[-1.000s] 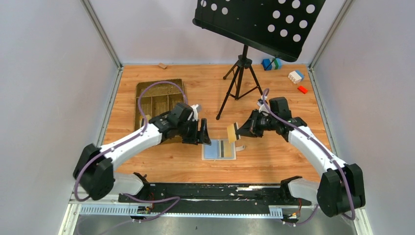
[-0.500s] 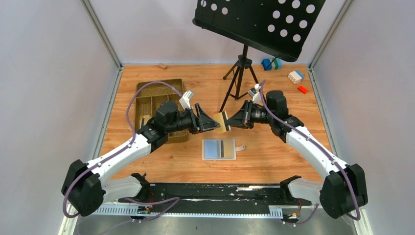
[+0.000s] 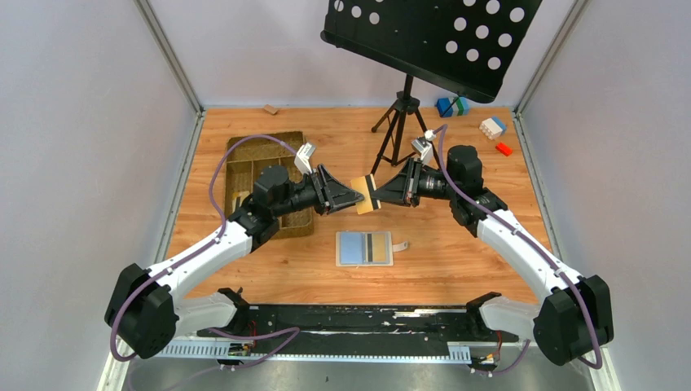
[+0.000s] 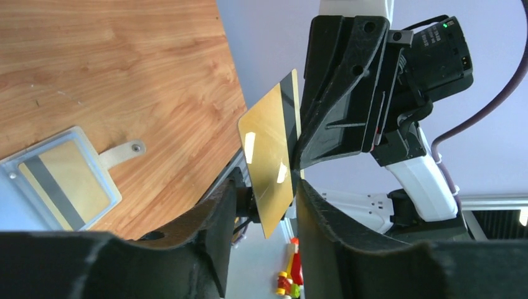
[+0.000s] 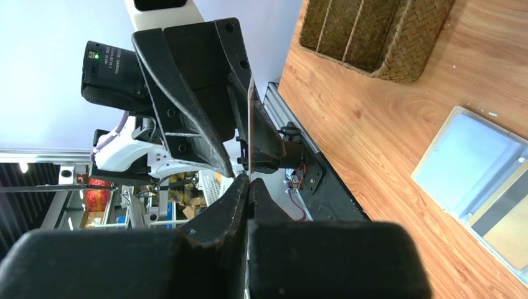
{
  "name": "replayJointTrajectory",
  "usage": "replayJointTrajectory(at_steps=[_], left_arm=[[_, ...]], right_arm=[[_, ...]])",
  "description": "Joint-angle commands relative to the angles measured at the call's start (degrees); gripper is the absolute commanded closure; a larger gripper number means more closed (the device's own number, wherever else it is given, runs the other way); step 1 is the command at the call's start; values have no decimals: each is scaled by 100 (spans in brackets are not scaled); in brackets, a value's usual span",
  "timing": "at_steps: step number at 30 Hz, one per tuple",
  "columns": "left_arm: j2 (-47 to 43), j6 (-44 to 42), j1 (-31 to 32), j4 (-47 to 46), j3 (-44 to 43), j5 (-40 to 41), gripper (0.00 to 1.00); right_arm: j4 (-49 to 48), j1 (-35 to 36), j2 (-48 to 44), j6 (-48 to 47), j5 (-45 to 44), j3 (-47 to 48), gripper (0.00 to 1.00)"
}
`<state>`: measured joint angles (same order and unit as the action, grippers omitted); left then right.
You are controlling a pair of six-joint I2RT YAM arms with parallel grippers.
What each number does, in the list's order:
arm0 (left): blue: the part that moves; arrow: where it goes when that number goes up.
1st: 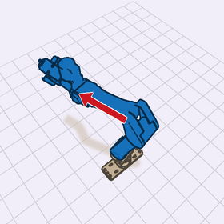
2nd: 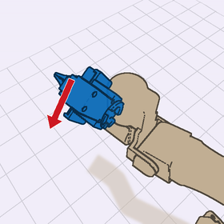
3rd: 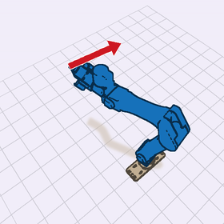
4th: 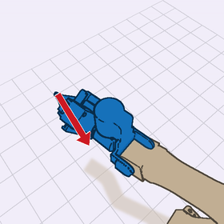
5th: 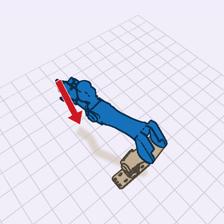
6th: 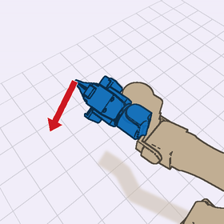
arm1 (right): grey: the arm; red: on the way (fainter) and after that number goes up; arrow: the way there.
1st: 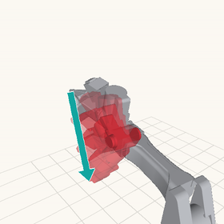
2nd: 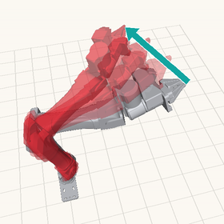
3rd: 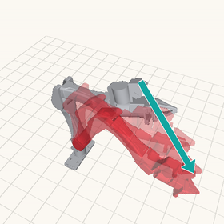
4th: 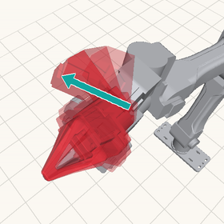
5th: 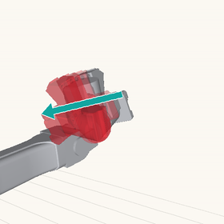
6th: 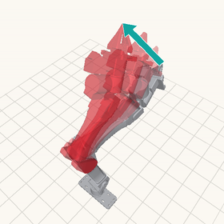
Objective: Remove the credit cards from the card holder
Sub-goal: Place the credit card in the storage box.
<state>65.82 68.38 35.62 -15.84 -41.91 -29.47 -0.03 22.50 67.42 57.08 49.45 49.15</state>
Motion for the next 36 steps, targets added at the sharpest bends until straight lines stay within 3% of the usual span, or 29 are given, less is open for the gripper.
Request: replayJointTrajectory(at_steps=[1,6,9,16,17,18,21,23,27,31,33,34,36], left_arm=[[39,188,-92,-525,-107,-86,57],[96,243,-143,-585,-122,-131,67],[107,238,-151,-581,-148,-153,82],[171,140,-178,-419,-220,-267,85],[167,140,-180,-406,-221,-263,91],[159,128,-187,-367,-230,-256,99],[116,11,-267,-13,-271,-240,100],[31,-156,-382,323,-285,-240,100],[-224,-707,-860,1451,-354,-245,100],[-321,-1986,-1387,3655,-942,183,100],[-133,-2785,-1451,5161,-1586,1035,100],[313,-3623,-1460,6561,-2627,2183,100],[682,-3949,-1461,7374,-3207,3101,100]], right_arm=[[-304,53,16,44,123,146,100],[-274,69,99,16,161,154,100],[-220,87,152,-23,161,173,100],[-256,135,266,-36,185,234,100],[-255,139,273,-43,185,242,97],[-230,145,290,-60,195,252,85],[348,136,280,-413,6,398,51],[1210,95,200,-843,-387,584,37],[1765,-61,91,-1128,-734,679,25],[2123,-89,98,-1328,-912,788,19],[2280,-88,125,-1456,-984,859,19],[2436,-89,162,-1544,-1065,912,19],[2479,-88,191,-1550,-1063,930,20]])
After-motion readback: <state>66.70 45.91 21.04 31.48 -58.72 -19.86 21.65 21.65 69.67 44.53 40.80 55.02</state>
